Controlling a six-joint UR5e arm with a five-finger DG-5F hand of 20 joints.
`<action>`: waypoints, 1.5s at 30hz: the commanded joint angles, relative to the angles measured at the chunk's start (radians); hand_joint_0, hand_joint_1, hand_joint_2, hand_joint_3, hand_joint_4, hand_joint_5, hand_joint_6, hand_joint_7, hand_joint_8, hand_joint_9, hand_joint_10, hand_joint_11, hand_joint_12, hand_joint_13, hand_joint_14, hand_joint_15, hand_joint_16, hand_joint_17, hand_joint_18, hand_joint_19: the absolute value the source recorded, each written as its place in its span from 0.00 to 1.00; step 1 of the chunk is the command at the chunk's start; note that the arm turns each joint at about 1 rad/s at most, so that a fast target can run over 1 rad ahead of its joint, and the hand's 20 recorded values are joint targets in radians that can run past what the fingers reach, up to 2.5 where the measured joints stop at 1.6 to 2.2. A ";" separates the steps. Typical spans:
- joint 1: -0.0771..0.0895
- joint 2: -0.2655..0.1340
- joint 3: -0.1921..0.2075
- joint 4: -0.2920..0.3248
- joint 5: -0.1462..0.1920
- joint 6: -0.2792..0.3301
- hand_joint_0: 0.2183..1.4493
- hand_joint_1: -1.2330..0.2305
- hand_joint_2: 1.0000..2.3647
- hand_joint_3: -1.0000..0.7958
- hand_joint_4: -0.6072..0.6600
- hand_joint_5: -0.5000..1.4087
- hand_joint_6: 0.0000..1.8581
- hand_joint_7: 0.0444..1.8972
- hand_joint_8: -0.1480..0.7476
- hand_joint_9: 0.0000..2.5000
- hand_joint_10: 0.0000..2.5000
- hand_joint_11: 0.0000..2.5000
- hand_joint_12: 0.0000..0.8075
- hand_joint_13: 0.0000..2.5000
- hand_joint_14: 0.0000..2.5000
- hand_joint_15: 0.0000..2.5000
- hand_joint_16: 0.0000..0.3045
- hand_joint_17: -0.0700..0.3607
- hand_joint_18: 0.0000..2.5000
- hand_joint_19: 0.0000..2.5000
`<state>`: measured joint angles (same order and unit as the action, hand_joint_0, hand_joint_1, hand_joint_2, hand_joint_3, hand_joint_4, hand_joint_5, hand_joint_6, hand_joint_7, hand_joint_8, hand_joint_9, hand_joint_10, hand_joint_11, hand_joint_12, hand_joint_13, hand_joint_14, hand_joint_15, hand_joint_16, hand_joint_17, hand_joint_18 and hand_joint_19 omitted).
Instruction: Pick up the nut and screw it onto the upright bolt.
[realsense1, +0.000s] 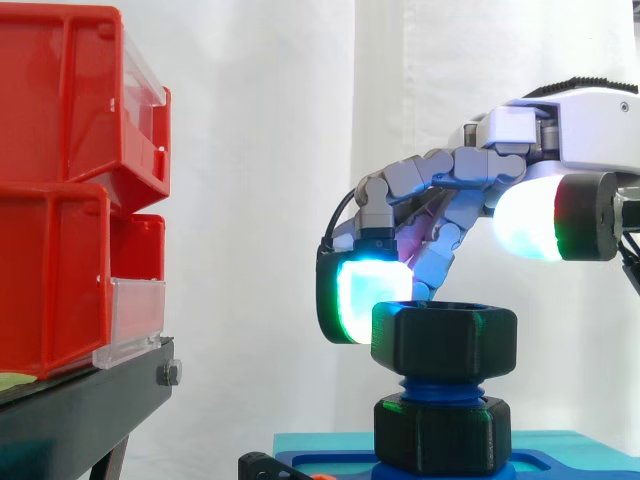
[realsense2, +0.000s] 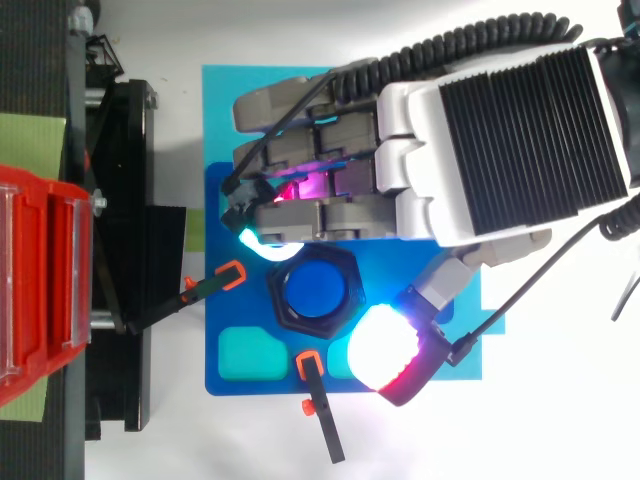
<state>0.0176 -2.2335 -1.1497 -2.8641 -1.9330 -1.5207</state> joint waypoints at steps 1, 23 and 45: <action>-0.010 0.002 0.001 0.000 -0.006 -0.006 0.25 0.73 0.00 0.28 0.60 0.25 0.27 0.76 0.44 0.43 0.00 0.01 0.24 0.26 0.00 0.00 0.07 0.27 0.16 0.05; -0.053 0.002 0.027 0.026 -0.069 -0.006 0.25 0.70 0.00 0.28 0.64 0.24 0.27 0.58 0.41 0.49 0.00 0.03 0.19 0.33 0.00 0.00 0.06 0.26 0.24 0.08; 0.013 0.000 0.036 0.083 0.000 -0.024 0.22 0.74 0.00 0.28 0.63 0.20 0.27 0.34 0.36 0.36 0.00 0.00 0.24 0.24 0.00 0.00 0.08 0.29 0.14 0.04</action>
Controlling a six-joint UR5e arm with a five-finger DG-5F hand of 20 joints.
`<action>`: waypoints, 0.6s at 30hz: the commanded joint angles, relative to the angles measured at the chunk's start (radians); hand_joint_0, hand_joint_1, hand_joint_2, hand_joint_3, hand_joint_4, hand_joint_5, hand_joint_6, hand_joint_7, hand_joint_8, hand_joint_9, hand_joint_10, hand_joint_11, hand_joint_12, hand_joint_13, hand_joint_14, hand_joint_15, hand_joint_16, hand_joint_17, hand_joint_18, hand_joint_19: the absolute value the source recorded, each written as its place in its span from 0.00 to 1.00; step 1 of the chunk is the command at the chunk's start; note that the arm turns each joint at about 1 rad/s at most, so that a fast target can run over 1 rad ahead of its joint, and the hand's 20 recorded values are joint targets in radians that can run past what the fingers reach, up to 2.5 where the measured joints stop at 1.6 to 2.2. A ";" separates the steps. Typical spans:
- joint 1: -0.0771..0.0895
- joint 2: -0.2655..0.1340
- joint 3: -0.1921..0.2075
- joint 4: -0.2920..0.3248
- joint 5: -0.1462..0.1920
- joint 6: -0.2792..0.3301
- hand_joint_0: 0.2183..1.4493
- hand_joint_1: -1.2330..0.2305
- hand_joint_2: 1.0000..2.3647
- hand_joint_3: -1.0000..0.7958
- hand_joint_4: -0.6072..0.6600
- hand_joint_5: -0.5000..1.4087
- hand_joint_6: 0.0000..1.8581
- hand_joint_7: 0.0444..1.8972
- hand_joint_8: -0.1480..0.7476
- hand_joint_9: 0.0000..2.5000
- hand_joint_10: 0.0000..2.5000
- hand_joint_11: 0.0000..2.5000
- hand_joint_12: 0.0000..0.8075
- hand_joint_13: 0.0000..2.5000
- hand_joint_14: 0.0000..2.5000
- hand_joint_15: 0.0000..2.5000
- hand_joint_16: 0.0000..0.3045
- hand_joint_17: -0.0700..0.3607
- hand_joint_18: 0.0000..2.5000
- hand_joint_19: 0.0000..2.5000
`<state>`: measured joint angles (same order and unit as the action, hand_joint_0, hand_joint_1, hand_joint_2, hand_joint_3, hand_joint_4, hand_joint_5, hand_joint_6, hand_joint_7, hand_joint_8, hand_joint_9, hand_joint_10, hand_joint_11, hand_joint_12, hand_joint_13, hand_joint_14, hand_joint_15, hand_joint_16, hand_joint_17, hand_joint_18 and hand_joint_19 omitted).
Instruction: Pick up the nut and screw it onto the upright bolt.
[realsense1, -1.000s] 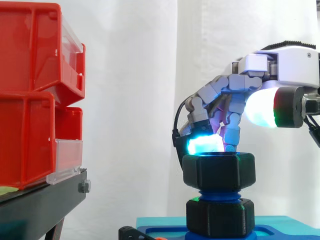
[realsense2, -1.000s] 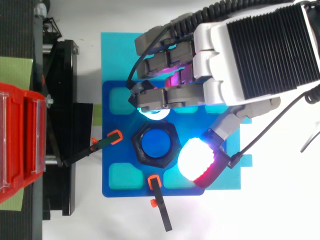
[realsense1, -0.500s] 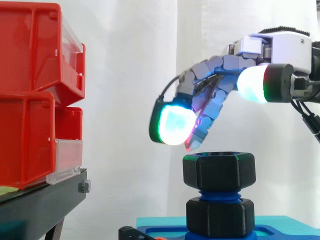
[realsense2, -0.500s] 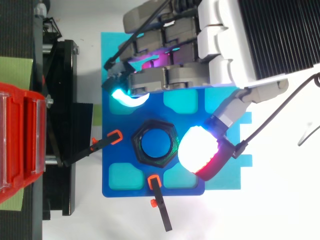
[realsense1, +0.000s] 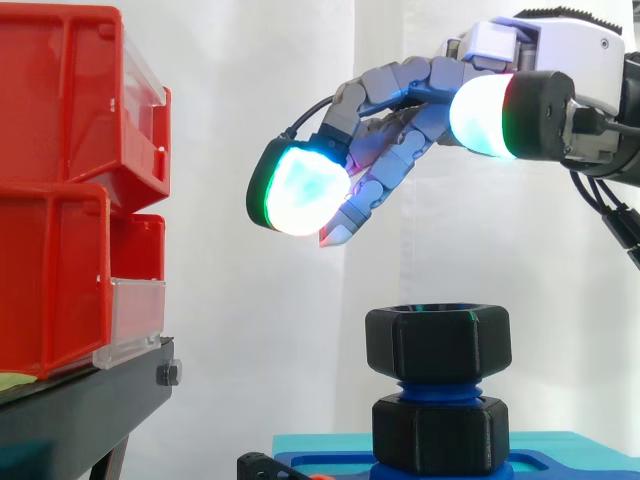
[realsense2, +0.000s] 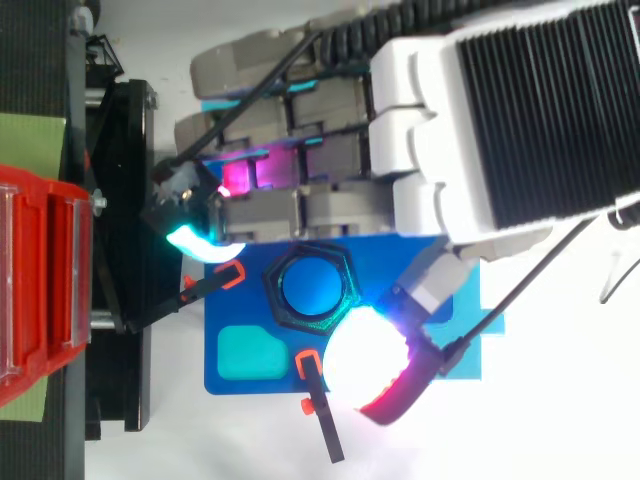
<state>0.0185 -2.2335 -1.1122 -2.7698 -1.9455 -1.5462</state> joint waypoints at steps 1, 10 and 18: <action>0.015 0.000 -0.006 -0.011 0.016 0.002 0.22 0.74 0.00 0.28 0.63 0.20 0.27 0.34 0.37 0.35 0.00 0.00 0.24 0.24 0.00 0.00 0.08 0.29 0.14 0.04; 0.035 0.000 -0.044 0.002 0.054 0.020 0.22 0.74 0.00 0.28 0.64 0.20 0.27 0.37 0.38 0.35 0.00 0.00 0.25 0.23 0.00 0.00 0.08 0.29 0.13 0.04; 0.037 0.000 -0.090 0.007 0.054 0.021 0.23 0.73 0.00 0.28 0.64 0.21 0.27 0.38 0.38 0.36 0.00 0.00 0.25 0.24 0.00 0.00 0.08 0.29 0.14 0.05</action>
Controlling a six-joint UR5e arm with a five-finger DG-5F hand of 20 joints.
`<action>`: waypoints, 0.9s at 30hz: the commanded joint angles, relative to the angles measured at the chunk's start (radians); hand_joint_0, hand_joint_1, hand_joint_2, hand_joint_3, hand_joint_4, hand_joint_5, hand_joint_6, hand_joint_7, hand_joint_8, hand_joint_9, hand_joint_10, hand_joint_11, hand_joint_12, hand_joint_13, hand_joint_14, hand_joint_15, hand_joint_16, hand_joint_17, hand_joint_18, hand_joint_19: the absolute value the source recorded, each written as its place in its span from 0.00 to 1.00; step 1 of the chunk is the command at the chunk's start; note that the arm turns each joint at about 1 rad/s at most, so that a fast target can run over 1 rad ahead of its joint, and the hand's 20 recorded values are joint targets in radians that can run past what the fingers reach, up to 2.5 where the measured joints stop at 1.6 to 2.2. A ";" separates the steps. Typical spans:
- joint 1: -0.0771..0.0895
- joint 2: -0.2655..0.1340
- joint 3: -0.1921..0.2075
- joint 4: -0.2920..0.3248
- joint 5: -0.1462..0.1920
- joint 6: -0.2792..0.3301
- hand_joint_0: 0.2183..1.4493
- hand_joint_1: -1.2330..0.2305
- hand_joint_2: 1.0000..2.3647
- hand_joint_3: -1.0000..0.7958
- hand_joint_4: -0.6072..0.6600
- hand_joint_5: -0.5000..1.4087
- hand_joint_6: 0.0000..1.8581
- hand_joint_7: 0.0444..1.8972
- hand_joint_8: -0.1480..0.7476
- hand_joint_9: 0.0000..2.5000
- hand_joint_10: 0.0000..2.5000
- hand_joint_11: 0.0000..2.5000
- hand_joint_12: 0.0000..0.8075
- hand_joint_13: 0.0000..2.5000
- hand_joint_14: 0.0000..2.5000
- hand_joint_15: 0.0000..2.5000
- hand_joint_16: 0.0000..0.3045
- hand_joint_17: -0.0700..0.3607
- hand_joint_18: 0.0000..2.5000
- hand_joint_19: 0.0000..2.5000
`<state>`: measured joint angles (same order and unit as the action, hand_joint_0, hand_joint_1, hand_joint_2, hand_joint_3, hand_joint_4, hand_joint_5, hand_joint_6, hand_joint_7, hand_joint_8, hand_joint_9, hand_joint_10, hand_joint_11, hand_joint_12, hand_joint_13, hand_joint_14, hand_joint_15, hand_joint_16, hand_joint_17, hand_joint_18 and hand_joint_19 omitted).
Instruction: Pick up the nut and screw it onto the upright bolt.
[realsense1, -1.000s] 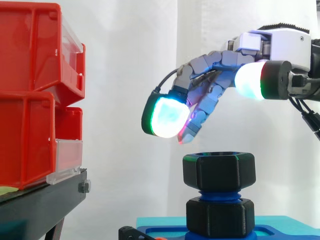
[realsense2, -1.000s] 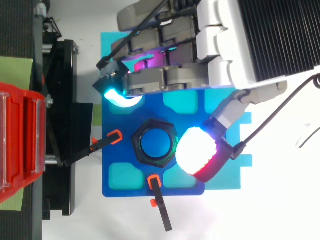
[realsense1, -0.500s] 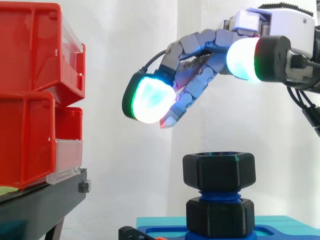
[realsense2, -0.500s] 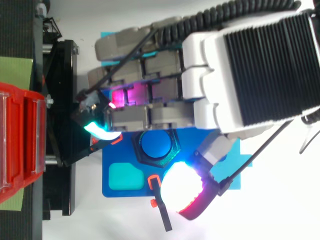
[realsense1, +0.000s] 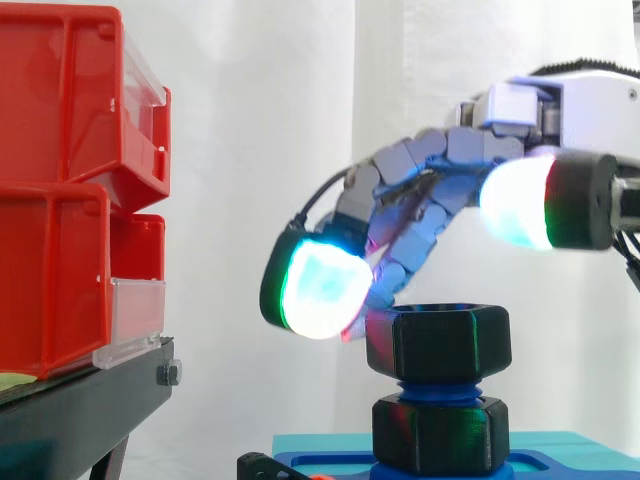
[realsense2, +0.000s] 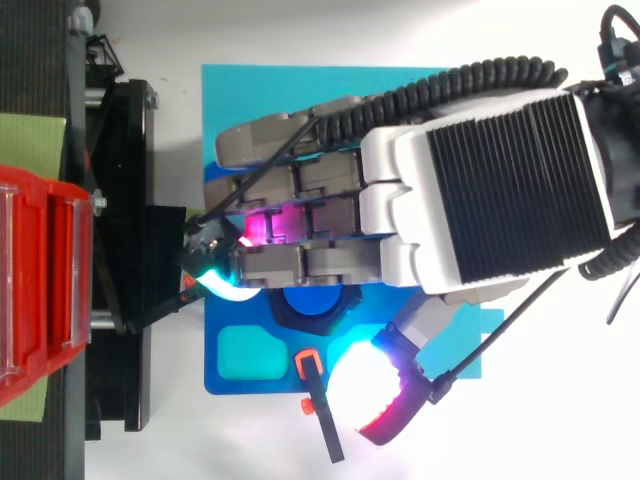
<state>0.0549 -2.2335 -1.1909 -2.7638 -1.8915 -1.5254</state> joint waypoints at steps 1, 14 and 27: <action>0.000 0.000 -0.012 0.001 0.000 -0.001 0.23 0.73 0.00 0.28 0.64 0.21 0.27 0.38 0.39 0.36 0.00 0.00 0.25 0.24 0.00 0.00 0.08 0.29 0.14 0.05; 0.000 0.000 -0.012 0.001 0.000 -0.002 0.24 0.72 0.00 0.28 0.66 0.22 0.27 0.50 0.41 0.37 0.00 0.00 0.25 0.25 0.00 0.00 0.07 0.27 0.15 0.02; -0.004 0.000 -0.013 0.003 -0.003 -0.007 0.25 0.71 0.00 0.28 0.60 0.24 0.27 0.69 0.43 0.40 0.00 0.00 0.23 0.28 0.00 0.00 0.06 0.26 0.16 0.02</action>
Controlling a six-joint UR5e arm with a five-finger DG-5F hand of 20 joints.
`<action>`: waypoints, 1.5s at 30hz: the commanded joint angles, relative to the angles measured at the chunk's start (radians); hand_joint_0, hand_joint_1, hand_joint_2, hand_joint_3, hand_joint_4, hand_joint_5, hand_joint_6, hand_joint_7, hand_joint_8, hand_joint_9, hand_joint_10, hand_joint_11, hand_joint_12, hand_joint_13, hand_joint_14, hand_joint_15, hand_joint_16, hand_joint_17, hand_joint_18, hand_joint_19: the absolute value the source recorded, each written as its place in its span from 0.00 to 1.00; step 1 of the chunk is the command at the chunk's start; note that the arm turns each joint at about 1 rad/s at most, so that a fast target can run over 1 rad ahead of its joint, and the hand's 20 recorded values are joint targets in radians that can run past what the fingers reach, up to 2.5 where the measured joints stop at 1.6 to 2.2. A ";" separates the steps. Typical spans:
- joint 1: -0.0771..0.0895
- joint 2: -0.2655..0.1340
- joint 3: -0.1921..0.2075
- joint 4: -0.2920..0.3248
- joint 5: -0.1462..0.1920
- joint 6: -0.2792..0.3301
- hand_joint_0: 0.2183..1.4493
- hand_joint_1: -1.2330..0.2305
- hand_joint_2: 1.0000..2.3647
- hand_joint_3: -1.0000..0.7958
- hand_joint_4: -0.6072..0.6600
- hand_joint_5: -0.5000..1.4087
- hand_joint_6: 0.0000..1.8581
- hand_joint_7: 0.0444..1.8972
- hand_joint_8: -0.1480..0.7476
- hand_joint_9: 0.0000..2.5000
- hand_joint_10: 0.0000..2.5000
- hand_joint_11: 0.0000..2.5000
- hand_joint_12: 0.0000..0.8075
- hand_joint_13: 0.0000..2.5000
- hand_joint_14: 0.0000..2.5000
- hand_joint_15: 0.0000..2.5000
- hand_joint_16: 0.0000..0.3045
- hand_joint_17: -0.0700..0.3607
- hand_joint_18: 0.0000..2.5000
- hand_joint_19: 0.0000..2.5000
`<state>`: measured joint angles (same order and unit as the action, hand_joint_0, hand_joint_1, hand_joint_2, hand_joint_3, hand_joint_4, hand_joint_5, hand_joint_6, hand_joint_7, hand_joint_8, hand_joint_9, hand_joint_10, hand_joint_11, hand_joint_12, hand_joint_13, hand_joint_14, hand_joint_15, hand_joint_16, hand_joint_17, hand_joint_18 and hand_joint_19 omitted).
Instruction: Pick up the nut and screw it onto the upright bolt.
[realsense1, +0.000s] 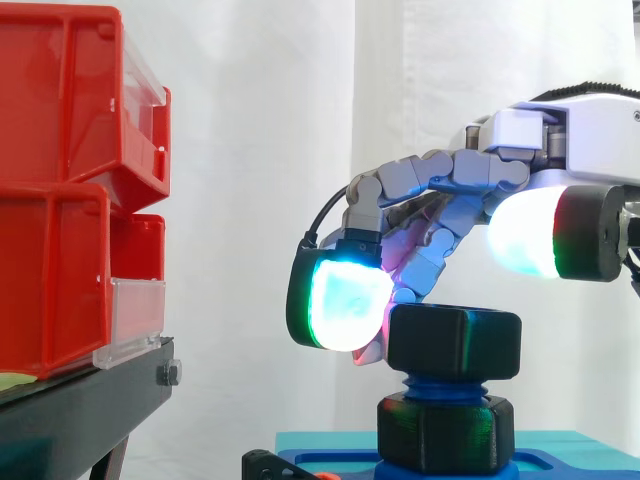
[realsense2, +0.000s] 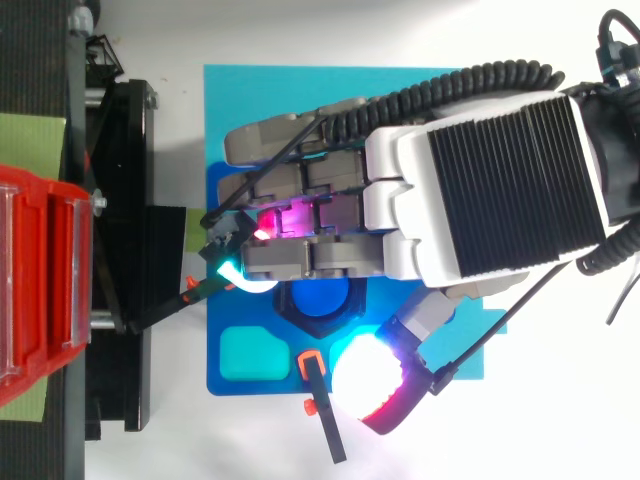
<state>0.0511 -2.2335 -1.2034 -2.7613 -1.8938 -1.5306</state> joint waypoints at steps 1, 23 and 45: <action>-0.002 0.000 -0.001 0.000 -0.001 -0.008 0.25 0.71 0.00 0.28 0.60 0.25 0.27 0.70 0.43 0.40 0.00 0.00 0.23 0.28 0.00 0.00 0.06 0.25 0.16 0.02; -0.014 0.000 -0.001 0.017 -0.016 -0.009 0.25 0.71 0.00 0.28 0.60 0.25 0.30 0.72 0.44 0.44 0.00 0.00 0.22 0.31 0.00 0.00 0.05 0.25 0.20 0.04; -0.083 0.002 0.056 -0.003 -0.073 -0.009 0.27 0.67 0.00 0.28 0.52 0.28 0.38 0.54 0.41 0.62 0.00 0.06 0.12 0.50 0.00 0.03 0.03 0.21 0.42 0.17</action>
<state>-0.0141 -2.2324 -1.1862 -2.7493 -1.9456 -1.5405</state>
